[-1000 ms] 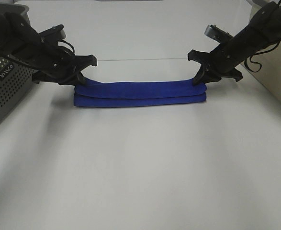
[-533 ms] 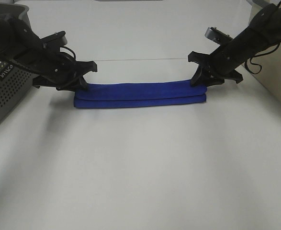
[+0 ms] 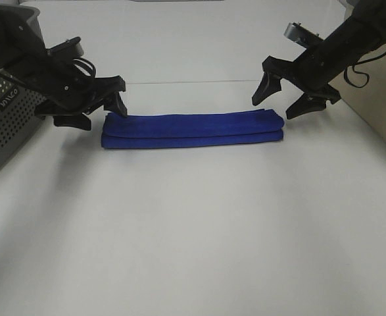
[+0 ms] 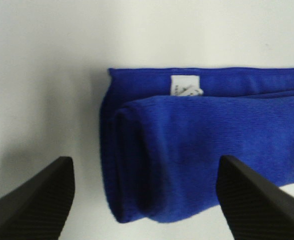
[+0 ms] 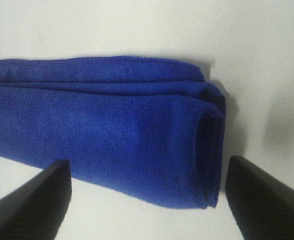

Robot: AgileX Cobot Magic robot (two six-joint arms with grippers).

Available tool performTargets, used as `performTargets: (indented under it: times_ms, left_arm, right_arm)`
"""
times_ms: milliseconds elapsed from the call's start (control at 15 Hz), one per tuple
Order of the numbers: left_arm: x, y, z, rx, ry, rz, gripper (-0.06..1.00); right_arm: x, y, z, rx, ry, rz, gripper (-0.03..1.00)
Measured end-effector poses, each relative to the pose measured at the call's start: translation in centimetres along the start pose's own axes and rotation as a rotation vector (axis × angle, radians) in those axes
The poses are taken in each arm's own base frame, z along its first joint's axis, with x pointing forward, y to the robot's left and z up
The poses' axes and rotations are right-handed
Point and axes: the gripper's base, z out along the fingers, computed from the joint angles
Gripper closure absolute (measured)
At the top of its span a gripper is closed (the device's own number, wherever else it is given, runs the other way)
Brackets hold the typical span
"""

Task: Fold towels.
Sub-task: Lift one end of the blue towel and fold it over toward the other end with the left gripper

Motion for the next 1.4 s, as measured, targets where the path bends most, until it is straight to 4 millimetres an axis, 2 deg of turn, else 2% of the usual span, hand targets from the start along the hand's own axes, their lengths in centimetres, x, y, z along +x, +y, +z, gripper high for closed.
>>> performTargets:
  times_ms: [200,667,933,1000,1067,1267,1400]
  left_arm:
    - [0.0,1.1,0.5,-0.009,0.026,-0.028,0.20]
    - [-1.3,0.4,3.6,0.051,0.140,-0.032,0.20]
    - [-1.3,0.1,4.2,0.051,0.146,-0.040,0.21]
    - [-1.2,-0.1,4.3,0.061,0.145,-0.052,0.24]
    - [-1.1,0.0,4.7,0.074,0.153,-0.079,0.30]
    - [-0.9,0.1,5.0,0.069,0.158,-0.087,0.76]
    - [-1.1,0.1,4.7,0.054,0.166,-0.051,0.87]
  right_arm:
    - [0.5,-0.4,0.0,0.044,0.052,-0.013,0.17]
    - [0.7,-0.9,-0.1,0.102,0.074,-0.037,0.17]
    - [0.6,-0.9,-0.1,0.103,0.068,-0.038,0.17]
    - [0.5,-1.0,-0.1,0.104,0.062,-0.038,0.17]
    - [0.5,-1.0,-0.1,0.106,0.053,-0.039,0.17]
    - [0.4,-1.0,-0.1,0.107,0.049,-0.038,0.17]
    - [0.4,-1.0,-0.1,0.107,0.049,-0.038,0.17]
